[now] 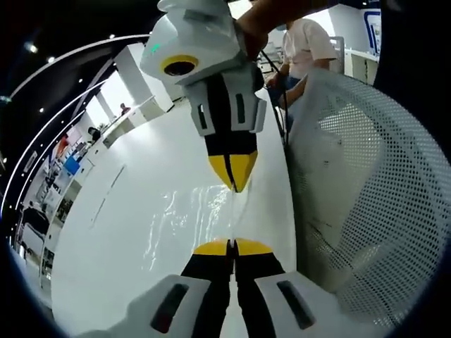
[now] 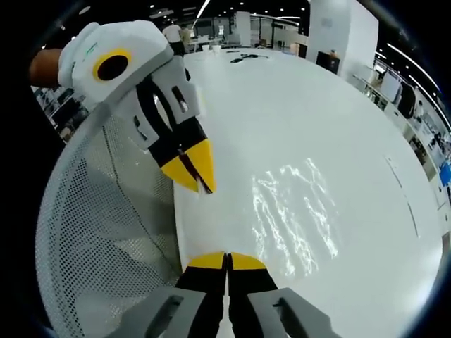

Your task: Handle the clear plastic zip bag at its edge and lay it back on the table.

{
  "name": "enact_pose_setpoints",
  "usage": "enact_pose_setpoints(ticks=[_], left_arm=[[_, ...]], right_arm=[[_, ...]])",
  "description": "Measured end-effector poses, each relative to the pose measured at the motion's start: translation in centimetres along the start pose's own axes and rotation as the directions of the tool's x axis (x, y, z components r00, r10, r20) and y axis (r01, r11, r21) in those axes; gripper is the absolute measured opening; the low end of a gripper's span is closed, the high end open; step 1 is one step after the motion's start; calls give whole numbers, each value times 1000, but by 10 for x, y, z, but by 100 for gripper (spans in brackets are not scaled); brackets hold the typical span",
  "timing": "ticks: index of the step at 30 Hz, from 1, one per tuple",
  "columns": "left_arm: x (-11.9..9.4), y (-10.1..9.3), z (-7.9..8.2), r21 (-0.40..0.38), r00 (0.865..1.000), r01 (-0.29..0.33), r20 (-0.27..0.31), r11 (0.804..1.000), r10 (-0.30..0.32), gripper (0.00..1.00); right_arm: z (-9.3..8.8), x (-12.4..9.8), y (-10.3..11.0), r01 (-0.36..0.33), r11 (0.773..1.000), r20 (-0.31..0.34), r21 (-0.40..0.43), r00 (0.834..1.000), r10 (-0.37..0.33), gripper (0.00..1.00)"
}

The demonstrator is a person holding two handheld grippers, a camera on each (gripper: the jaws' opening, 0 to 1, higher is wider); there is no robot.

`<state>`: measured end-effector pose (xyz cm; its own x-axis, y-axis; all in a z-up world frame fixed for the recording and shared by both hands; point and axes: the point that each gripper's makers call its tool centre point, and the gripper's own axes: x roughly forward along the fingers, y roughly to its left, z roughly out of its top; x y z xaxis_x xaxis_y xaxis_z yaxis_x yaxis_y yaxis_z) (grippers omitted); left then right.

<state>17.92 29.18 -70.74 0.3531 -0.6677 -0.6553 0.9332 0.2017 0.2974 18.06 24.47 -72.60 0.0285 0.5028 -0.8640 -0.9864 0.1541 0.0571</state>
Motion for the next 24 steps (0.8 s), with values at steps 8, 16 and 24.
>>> enact_pose_setpoints(ticks=[8,16,24], left_arm=[[-2,1,1,27,1000,-16,-6,1000,17,11],[-5,-1,4,69,1000,-23,-4,997,23,15],[-7,-6,17,101,999,-9,37,995,5,12]], right_arm=[[3,4,2,10,1000,-17,11,1000,-9,0],[5,9,2,9,1000,-33,12,999,-9,0],[10,13,0,17,1000,-43,12,999,-17,0]])
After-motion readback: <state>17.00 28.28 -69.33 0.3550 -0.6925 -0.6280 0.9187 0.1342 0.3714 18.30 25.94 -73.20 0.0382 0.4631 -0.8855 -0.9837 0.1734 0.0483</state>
